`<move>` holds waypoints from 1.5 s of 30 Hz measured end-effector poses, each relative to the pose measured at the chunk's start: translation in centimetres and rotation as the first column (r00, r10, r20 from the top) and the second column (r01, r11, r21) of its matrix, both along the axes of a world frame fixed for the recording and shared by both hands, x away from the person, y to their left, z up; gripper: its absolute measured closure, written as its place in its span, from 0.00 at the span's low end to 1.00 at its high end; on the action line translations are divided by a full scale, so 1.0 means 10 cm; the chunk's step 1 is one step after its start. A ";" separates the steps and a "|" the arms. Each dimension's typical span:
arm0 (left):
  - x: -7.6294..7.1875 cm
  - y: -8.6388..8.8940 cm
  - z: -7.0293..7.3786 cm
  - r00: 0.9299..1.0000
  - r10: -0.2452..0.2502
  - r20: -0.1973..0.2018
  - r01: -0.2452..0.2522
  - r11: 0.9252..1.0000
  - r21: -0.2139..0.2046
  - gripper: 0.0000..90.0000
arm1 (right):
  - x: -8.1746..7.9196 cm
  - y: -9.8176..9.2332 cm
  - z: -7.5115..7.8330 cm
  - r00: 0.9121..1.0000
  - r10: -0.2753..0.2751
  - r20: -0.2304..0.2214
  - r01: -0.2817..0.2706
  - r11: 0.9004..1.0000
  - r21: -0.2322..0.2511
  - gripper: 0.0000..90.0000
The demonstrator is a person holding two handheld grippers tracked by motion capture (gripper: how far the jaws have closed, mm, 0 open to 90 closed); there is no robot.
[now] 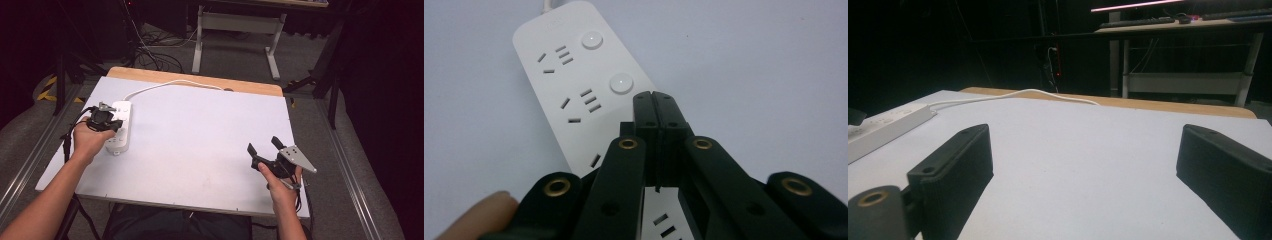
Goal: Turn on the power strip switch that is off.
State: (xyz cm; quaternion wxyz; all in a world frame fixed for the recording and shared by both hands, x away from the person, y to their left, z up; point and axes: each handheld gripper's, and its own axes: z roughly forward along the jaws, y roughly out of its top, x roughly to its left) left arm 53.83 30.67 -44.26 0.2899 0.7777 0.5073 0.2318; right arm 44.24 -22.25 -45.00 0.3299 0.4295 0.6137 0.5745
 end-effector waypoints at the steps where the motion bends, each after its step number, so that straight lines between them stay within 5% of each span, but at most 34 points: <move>1: 0.01 -0.01 -0.02 1.000 0.001 -0.009 -0.001 1.000 0.006 1.00 | 0.00 0.00 0.00 1.000 0.000 -0.001 0.000 1.000 -0.003 0.09; 11: 0.05 0.00 -0.06 0.999 0.008 -0.046 -0.008 1.000 0.000 1.00 | 0.00 0.00 0.00 1.000 0.001 -0.004 -0.001 1.000 -0.004 0.10; 24: 0.04 -0.02 -0.07 0.999 -0.005 -0.041 0.006 1.000 0.010 1.00 | 0.00 0.00 -0.01 1.000 -0.001 -0.012 0.001 1.000 -0.002 0.10; 34: 0.03 -0.08 -0.08 0.999 0.011 -0.032 -0.009 0.999 0.051 1.00 | 0.00 -0.01 -0.01 1.000 -0.008 -0.016 0.008 1.000 -0.002 0.11; 38: 0.01 -0.13 -0.10 1.000 0.018 -0.014 -0.017 0.995 0.101 1.00 | -0.01 -0.01 -0.01 1.000 -0.011 -0.020 0.011 1.000 -0.001 0.11; 43: 0.01 -0.08 -0.09 0.999 0.029 -0.042 -0.027 0.999 0.034 1.00 | -0.03 -0.01 -0.01 1.000 -0.012 -0.024 0.012 1.000 -0.003 0.11; 45: 0.01 -0.08 -0.09 0.999 0.033 -0.039 -0.031 0.998 0.046 1.00 | -0.02 -0.01 -0.01 1.000 -0.012 -0.025 0.012 1.000 -0.004 0.11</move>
